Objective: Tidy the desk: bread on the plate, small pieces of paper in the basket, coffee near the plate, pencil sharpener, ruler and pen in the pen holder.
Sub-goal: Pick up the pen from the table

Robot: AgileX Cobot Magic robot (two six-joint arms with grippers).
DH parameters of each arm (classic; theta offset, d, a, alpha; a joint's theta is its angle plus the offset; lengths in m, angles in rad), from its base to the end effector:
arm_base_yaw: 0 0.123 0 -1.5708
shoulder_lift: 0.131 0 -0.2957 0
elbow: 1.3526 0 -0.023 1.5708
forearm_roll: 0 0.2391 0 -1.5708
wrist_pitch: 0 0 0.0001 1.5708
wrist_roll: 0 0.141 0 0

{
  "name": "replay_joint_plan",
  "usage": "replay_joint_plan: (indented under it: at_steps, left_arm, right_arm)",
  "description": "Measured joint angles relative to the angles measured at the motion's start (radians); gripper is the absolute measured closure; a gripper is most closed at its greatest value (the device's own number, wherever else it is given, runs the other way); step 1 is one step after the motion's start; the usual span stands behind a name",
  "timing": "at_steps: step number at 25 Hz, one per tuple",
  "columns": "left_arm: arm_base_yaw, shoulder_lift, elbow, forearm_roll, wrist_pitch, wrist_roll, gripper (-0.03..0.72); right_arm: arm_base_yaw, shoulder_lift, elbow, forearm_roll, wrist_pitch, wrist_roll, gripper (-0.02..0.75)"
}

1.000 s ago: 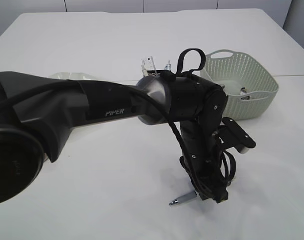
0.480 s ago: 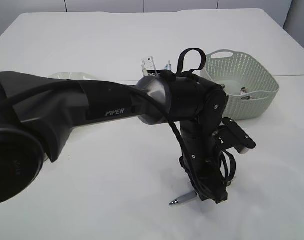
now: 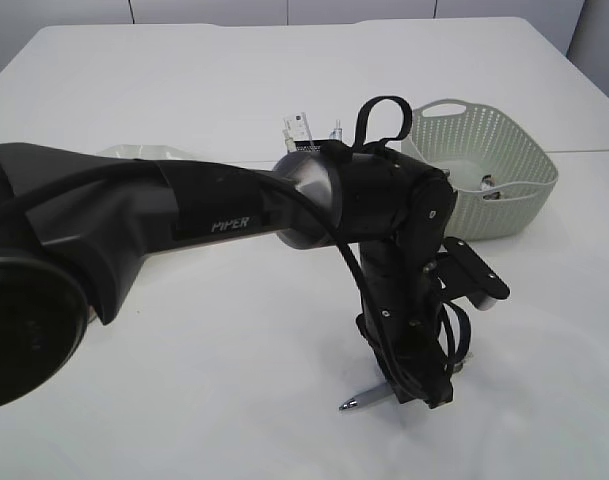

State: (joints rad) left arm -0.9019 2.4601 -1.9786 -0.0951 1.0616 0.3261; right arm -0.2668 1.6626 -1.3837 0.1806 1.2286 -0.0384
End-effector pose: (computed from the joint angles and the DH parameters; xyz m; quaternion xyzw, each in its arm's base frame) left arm 0.2996 -0.3978 0.0675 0.5576 0.8270 -0.0573 0.0428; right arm 0.3207 -0.0629 0.2511 0.1368 0.9839 0.0746 0.0872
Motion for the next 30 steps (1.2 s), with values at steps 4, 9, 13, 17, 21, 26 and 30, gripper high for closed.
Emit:
replay_joint_plan:
  at_steps: [4, 9, 13, 17, 21, 26, 30]
  left_arm:
    - [0.0, 0.0, 0.0, 0.002, 0.0, 0.0, 0.382]
    - [0.0, 0.0, -0.002, 0.004, 0.007, 0.0, 0.42]
    - [0.0, 0.0, -0.002, 0.004, 0.014, 0.0, 0.431]
    - [0.0, 0.0, -0.002, 0.004, 0.025, 0.0, 0.433]
    - [0.0, 0.008, -0.007, 0.004, 0.034, 0.0, 0.447]
    - [0.0, 0.01, -0.011, 0.004, 0.036, 0.0, 0.521]
    - [0.0, 0.013, -0.015, 0.004, 0.04, 0.0, 0.606]
  right_arm:
    - [0.0, 0.0, 0.0, 0.0, 0.0, 0.0, 0.343]
    - [0.0, 0.0, 0.0, 0.0, 0.0, 0.0, 0.342]
    - [0.0, 0.0, 0.0, 0.0, 0.0, 0.0, 0.342]
    - [0.0, 0.0, 0.0, 0.0, 0.0, 0.0, 0.342]
    - [0.0, 0.0, 0.0, 0.0, 0.0, 0.0, 0.343]
    - [0.0, 0.0, 0.0, 0.0, 0.0, 0.0, 0.343]
    - [0.0, 0.0, 0.0, 0.0, 0.0, 0.0, 0.342]
